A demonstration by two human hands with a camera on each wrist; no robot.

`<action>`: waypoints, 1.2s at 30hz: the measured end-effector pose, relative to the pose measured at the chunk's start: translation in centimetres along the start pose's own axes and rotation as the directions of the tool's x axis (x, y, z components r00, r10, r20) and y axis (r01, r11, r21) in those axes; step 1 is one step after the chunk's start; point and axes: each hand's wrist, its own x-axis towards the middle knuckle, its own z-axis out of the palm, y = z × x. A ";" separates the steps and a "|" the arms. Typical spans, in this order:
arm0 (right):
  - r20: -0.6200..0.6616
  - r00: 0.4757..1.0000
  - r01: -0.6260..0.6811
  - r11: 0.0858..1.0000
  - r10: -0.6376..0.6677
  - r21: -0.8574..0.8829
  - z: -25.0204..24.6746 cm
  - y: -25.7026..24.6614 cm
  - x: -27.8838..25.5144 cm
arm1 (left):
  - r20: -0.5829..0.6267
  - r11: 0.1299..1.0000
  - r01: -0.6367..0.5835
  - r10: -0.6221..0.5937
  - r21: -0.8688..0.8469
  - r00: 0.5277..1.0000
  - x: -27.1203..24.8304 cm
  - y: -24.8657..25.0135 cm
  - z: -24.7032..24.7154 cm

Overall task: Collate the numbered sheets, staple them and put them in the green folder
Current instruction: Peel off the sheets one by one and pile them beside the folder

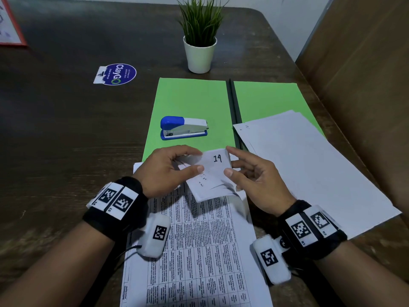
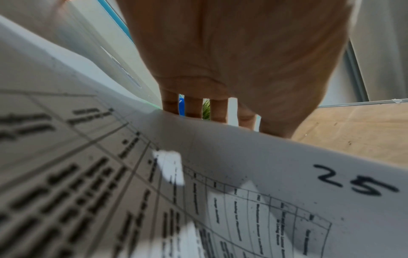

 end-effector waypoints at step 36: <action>-0.013 1.000 -0.014 1.000 0.014 0.019 0.0 0.5 0.1 | -0.004 0.998 0.005 -0.005 0.064 1.000 0.0 0.2 -0.1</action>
